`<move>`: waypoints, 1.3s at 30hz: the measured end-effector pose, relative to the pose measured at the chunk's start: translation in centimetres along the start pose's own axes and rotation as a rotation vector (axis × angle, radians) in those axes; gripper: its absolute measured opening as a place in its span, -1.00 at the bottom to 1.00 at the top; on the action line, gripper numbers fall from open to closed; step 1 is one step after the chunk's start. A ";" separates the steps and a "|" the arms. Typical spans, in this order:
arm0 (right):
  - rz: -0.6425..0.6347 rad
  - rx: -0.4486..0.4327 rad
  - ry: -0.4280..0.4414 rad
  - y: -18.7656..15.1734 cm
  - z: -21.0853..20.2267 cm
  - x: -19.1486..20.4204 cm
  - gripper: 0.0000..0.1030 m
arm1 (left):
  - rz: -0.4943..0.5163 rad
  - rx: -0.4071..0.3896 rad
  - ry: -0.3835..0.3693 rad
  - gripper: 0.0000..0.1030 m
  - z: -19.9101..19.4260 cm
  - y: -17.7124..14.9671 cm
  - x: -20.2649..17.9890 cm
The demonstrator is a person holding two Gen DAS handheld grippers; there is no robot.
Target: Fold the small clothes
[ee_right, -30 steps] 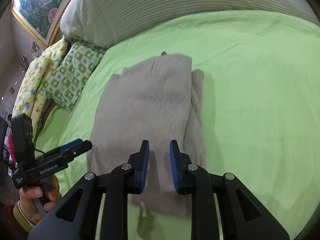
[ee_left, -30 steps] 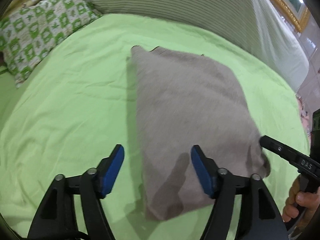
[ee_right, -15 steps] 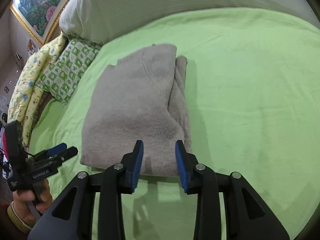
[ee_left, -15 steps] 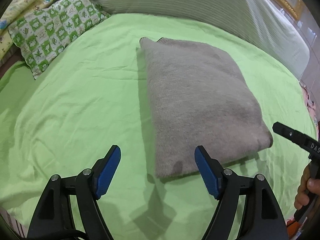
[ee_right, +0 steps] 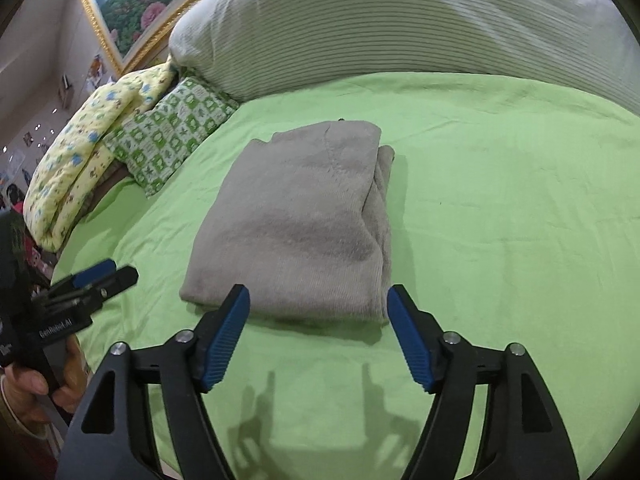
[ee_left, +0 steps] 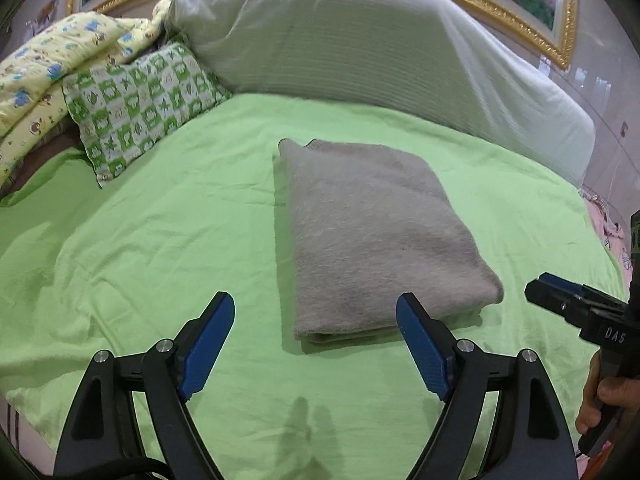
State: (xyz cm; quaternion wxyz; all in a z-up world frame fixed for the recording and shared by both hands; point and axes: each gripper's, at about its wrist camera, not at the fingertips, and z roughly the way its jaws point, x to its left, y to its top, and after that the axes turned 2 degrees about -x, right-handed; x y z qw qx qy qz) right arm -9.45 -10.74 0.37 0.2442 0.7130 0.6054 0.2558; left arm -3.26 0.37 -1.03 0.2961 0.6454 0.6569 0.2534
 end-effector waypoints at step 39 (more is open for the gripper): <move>-0.147 -0.082 -0.036 -3.2 2.5 2.1 0.88 | 0.066 -0.068 0.099 0.67 1.9 -3.0 -2.1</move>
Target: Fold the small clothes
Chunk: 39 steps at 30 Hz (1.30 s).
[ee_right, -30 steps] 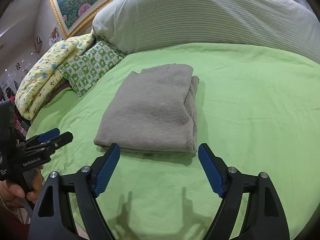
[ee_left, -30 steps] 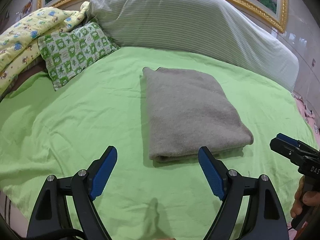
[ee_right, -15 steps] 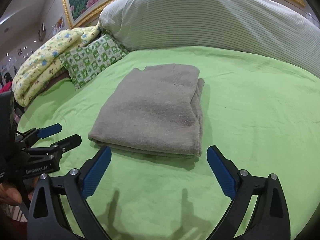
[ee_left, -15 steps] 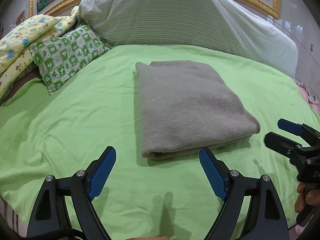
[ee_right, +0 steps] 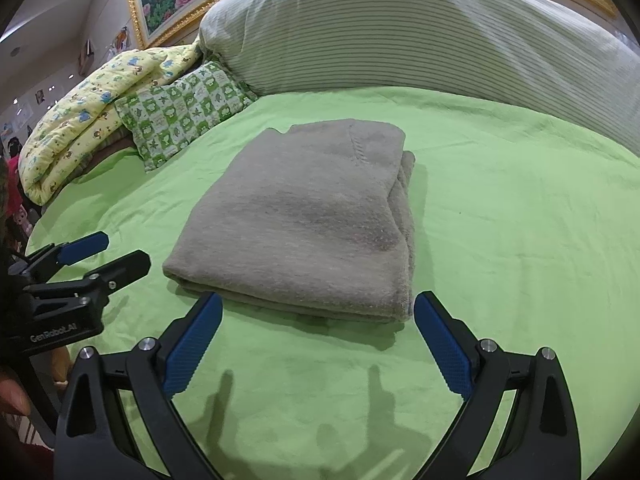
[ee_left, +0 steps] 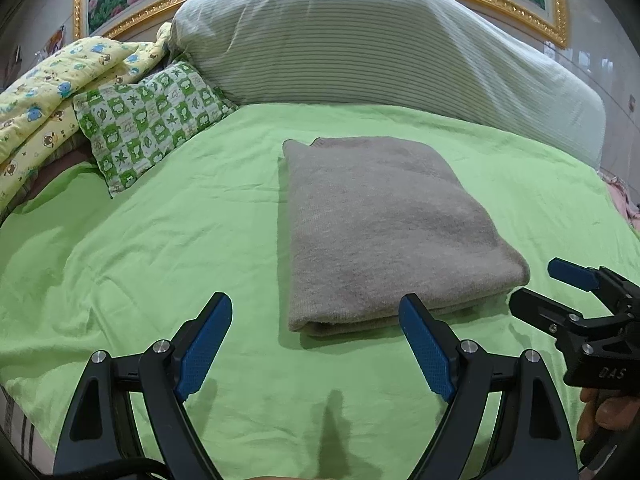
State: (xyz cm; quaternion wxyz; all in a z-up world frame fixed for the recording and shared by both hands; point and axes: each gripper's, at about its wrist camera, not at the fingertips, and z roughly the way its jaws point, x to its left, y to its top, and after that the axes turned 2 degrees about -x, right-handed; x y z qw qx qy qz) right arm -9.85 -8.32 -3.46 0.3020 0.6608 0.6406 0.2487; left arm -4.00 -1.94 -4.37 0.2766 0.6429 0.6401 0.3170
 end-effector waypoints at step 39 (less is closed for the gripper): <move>0.032 0.032 -0.009 0.4 1.3 -0.4 0.89 | -0.011 0.050 0.006 0.69 0.9 -0.3 -0.2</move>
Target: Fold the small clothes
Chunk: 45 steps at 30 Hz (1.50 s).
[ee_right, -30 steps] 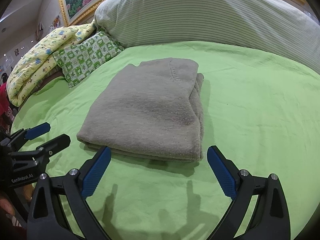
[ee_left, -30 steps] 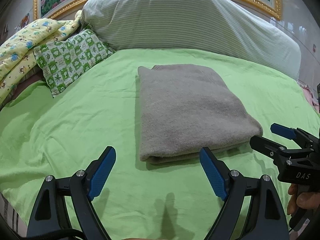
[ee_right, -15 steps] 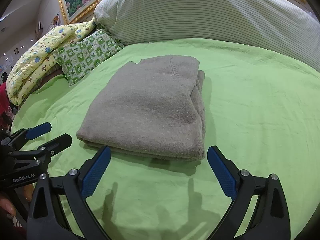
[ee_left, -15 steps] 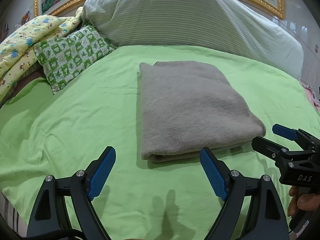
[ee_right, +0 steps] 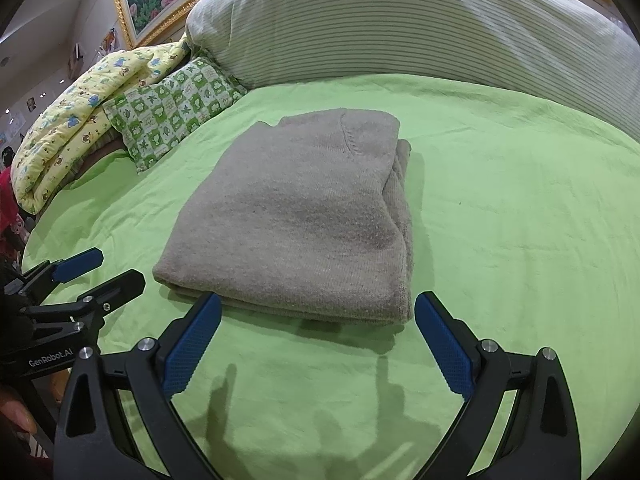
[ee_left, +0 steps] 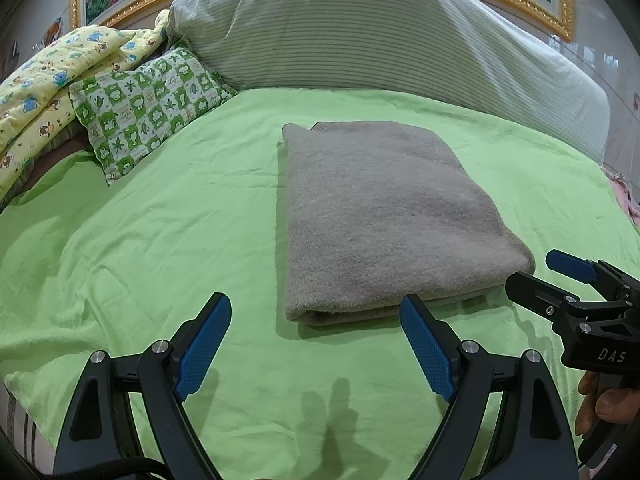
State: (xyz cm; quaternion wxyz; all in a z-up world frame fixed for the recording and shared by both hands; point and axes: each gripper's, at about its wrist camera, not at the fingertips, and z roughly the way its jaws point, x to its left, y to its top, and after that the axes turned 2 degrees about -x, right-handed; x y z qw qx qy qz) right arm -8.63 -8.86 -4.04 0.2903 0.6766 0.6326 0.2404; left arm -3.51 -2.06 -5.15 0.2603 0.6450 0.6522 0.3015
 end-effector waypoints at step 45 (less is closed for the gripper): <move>0.009 -0.008 0.009 1.5 0.4 0.3 0.89 | 0.002 0.015 -0.020 0.69 0.8 0.8 0.3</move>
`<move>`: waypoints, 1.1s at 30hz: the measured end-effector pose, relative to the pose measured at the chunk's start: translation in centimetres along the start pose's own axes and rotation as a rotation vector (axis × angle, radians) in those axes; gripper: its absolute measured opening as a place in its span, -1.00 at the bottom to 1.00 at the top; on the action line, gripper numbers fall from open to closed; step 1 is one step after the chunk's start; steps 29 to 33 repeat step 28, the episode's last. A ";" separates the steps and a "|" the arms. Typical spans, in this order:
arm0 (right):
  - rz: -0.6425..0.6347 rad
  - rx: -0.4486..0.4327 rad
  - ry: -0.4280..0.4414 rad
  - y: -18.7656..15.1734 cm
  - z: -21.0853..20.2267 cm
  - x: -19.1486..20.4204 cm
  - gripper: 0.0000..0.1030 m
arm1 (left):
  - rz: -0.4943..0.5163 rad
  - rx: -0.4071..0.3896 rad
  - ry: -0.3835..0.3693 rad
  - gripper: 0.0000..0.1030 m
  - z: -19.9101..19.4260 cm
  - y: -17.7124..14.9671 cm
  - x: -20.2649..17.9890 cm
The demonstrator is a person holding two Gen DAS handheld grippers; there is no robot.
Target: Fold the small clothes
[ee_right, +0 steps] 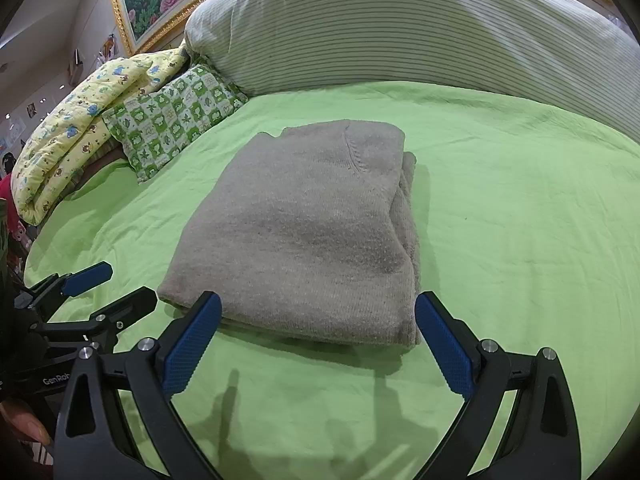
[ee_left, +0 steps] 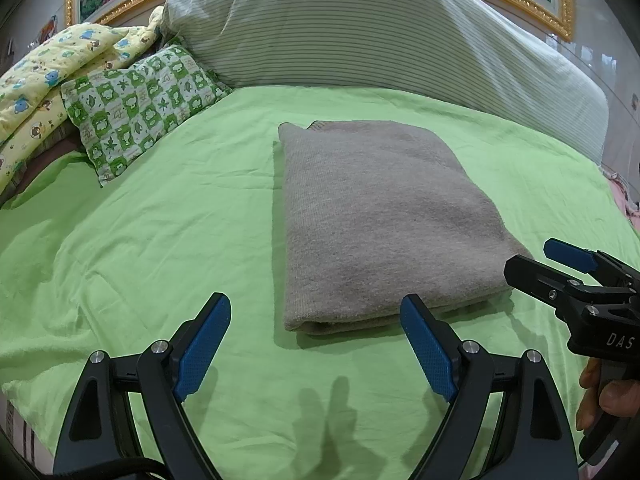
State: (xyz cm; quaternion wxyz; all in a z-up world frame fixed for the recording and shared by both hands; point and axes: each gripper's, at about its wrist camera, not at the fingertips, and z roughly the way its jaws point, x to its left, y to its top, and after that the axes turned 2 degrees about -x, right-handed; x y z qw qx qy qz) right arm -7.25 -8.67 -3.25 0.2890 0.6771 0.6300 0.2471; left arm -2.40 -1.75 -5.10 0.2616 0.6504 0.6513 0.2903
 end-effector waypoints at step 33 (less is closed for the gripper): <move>0.040 -0.007 -0.012 0.8 0.3 -1.0 0.89 | -0.020 0.028 0.004 0.69 0.9 2.4 0.9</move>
